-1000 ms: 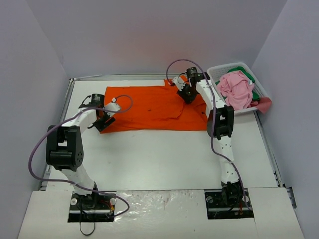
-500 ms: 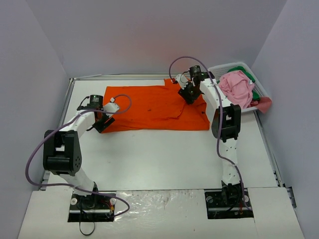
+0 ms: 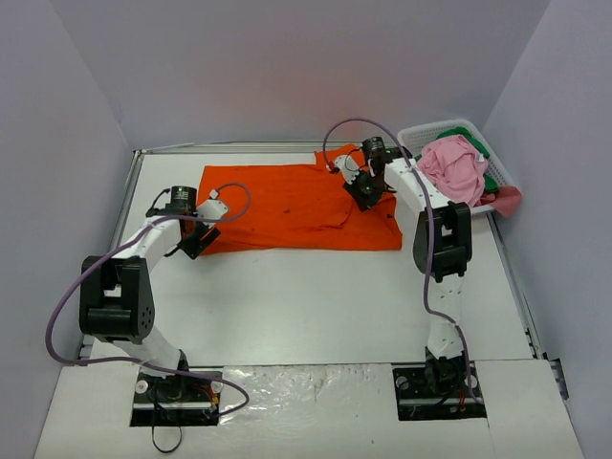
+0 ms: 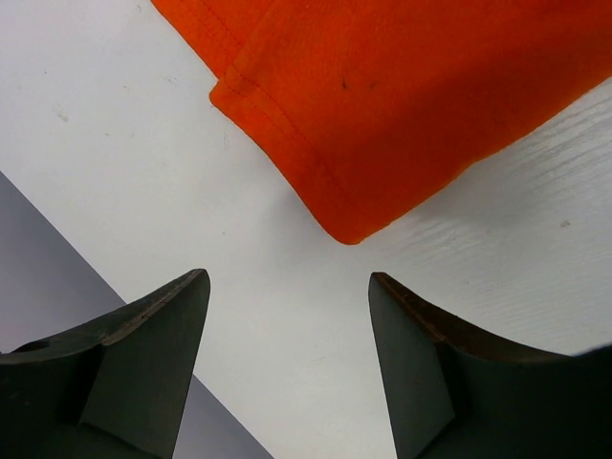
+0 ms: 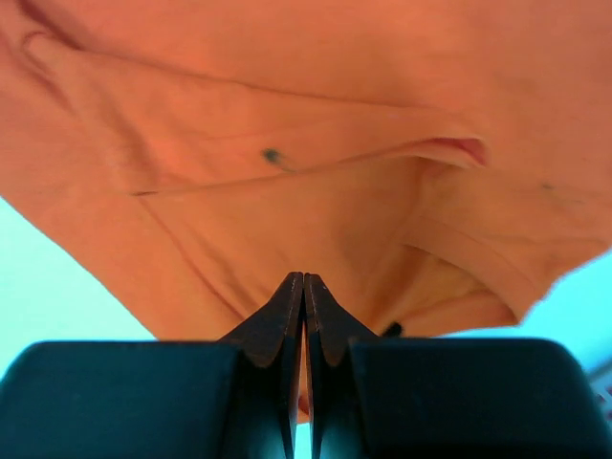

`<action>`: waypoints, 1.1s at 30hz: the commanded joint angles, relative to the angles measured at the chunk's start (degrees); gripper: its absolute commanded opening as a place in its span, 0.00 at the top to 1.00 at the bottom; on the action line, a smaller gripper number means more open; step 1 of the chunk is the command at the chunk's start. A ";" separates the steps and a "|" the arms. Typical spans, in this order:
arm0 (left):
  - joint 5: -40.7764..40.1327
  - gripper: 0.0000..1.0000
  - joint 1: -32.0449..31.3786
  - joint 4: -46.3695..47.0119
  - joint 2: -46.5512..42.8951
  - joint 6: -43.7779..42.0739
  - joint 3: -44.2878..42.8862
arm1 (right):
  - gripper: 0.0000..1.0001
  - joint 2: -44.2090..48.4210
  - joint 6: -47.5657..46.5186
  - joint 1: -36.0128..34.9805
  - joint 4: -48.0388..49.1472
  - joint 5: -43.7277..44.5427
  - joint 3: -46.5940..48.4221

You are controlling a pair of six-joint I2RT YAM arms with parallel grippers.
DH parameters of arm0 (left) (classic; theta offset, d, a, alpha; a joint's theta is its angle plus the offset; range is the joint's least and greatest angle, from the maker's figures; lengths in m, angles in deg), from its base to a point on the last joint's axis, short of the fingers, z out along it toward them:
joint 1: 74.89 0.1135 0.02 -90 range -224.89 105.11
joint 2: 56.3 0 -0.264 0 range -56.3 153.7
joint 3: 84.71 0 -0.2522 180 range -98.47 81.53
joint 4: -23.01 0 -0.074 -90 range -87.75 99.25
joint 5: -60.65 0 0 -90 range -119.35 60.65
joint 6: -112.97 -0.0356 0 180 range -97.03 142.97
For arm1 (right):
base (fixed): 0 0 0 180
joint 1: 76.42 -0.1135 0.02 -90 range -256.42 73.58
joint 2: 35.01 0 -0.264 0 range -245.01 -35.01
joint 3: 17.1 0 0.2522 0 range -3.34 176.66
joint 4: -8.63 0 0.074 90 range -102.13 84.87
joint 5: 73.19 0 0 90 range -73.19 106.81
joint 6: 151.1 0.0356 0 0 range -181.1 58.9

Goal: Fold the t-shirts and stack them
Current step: Fold the flattened tshirt in 1/3 of the way

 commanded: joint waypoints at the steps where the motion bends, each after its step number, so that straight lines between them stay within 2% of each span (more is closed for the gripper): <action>1: 0.66 0.34 0.52 -0.01 -3.21 1.51 0.17 | 1.00 2.89 0.65 -2.00 -2.22 -2.64 -1.08; 9: 2.25 0.34 0.61 0.34 -4.09 2.30 1.23 | 1.00 0.88 1.00 -4.98 -2.92 -2.99 -2.93; 33: 2.78 0.34 0.61 1.92 -2.77 2.65 2.46 | 1.00 -1.76 -0.50 -7.01 -6.88 -4.75 -5.40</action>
